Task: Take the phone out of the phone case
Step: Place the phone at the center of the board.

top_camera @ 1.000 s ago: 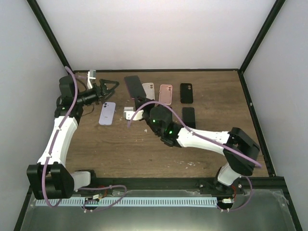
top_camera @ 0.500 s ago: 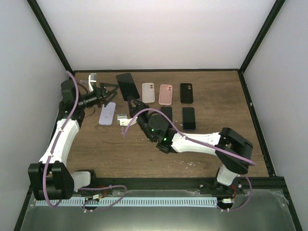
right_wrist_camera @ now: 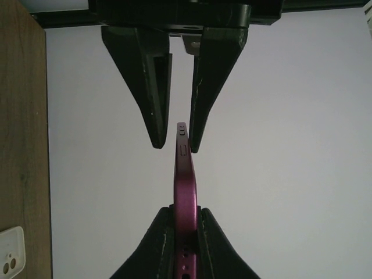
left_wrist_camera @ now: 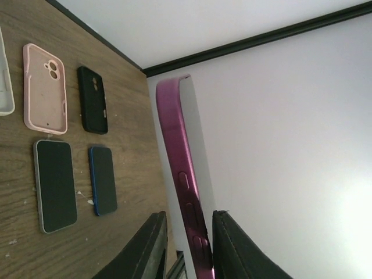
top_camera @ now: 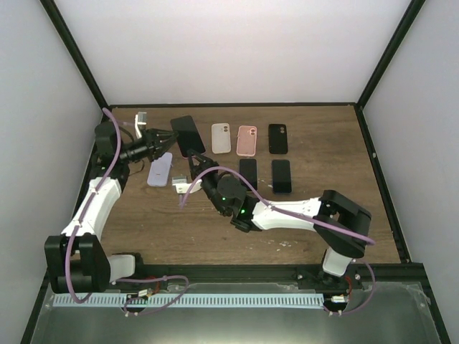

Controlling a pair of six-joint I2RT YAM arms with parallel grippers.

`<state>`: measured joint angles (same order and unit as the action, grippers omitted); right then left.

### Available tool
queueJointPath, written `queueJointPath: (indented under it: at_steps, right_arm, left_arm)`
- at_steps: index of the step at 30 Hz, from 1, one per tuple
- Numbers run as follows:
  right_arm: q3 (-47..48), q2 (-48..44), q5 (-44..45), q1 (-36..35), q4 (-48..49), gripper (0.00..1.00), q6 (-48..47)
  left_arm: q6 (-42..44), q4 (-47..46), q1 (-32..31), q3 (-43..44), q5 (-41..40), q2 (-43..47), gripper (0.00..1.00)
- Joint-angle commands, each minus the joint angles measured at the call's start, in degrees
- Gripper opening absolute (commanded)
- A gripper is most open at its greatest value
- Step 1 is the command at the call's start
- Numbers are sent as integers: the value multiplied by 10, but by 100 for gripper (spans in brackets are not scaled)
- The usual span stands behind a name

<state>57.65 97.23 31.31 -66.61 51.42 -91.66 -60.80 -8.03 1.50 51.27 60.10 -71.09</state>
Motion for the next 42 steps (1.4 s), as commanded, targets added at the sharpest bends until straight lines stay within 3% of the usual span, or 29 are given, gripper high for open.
queueJointPath:
  at_steps: [1,10,15,17,22,25,28,32,36,42]
  right_arm:
    - [-6,-8,-1,-9,60,1,4]
    - [2,7,-3,-11,71,1,7]
    - [2,12,1,-12,68,1,8]
    - [-2,9,3,-11,57,11,14]
    - [-30,-17,-9,-11,-11,58,62]
    - [-44,-33,-18,-8,-85,75,108]
    - [-35,-52,-40,-3,-233,89,197]
    - [-23,-76,-95,21,-389,100,294]
    - [-8,-90,-165,53,-497,100,380]
    - [8,-125,-302,136,-600,100,497]
  left_arm:
    - [4,-8,0,-8,-7,-7,22]
    - [-15,-37,-18,-27,-3,-7,21]
    - [-6,-27,-23,-27,-5,-11,8]
    - [-2,-24,-22,-25,-5,-14,3]
    - [51,14,-19,-10,-11,-23,0]
    - [77,27,-16,-2,-8,-37,0]
    - [103,43,-14,7,2,-56,0]
    - [191,102,-15,29,1,-81,0]
    - [304,193,-21,43,-26,-108,0]
    - [377,229,-41,35,-35,-165,0]
